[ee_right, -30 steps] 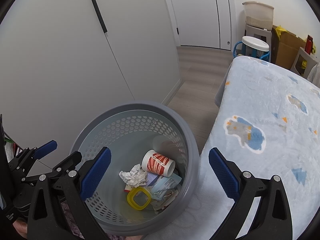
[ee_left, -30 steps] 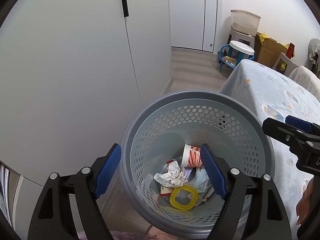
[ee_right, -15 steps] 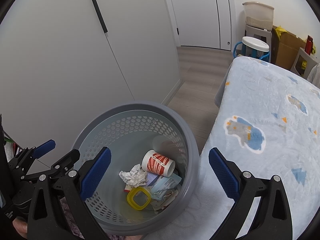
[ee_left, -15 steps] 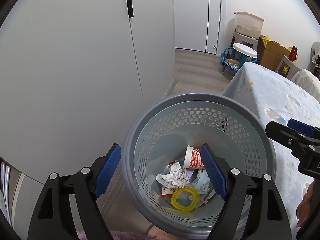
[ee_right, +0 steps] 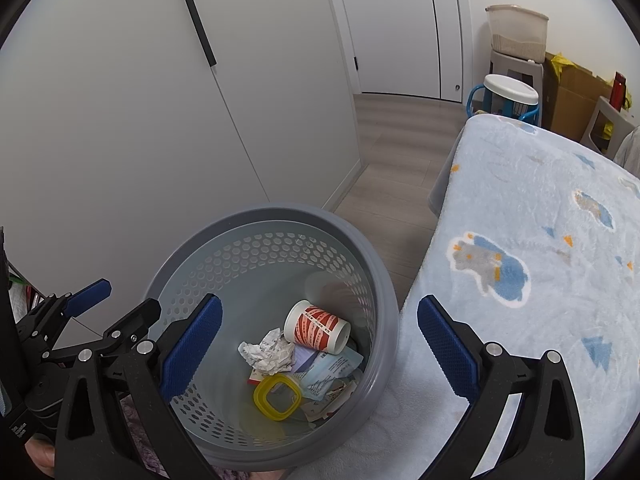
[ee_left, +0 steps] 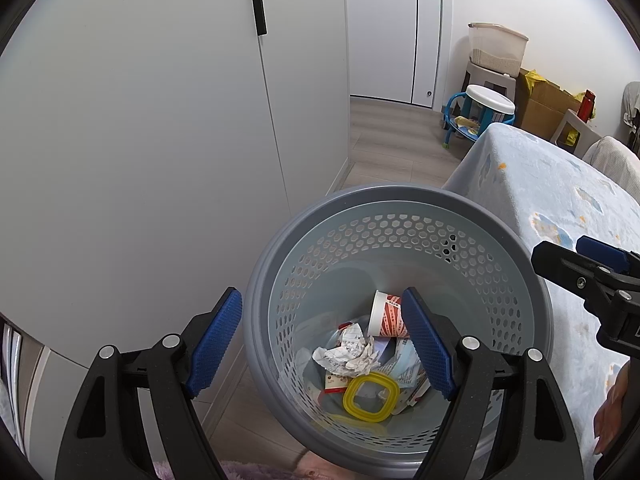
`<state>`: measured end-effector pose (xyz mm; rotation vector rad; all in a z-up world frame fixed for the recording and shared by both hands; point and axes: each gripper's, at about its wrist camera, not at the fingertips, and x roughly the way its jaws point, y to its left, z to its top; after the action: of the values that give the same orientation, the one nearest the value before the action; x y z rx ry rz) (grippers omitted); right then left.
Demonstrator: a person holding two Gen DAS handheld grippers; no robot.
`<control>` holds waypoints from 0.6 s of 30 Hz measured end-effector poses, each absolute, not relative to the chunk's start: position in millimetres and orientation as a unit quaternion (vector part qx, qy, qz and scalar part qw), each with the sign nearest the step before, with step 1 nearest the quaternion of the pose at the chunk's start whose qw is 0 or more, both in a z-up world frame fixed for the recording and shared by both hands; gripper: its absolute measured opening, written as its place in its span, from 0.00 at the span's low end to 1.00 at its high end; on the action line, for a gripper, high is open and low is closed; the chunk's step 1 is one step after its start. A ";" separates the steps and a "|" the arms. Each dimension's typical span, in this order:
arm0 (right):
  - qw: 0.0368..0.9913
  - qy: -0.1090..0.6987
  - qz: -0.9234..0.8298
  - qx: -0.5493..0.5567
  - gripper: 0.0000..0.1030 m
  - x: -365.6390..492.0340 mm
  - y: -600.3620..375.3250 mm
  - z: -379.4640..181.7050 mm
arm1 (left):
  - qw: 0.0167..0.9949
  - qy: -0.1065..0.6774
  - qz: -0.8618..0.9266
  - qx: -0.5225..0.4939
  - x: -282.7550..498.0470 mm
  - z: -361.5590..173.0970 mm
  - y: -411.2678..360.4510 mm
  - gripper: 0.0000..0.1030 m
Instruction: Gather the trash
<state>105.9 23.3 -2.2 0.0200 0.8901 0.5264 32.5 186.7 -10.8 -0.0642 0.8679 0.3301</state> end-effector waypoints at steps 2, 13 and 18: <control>0.869 0.426 0.252 0.010 0.94 106.0 23.8 -1.4 | 0.894 0.418 0.159 -0.031 32.5 -10.8 186.9 0.76; 0.869 0.425 0.252 0.009 0.94 106.7 23.9 -0.9 | 0.893 0.420 0.158 -0.032 32.4 -11.7 187.7 0.76; 0.869 0.425 0.253 0.008 0.94 106.4 25.7 -0.9 | 0.894 0.418 0.157 -0.029 31.8 -11.4 186.9 0.76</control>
<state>106.4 25.7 -0.9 0.0164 0.8894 0.5284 31.8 186.9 -11.4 -0.0610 0.8666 0.3245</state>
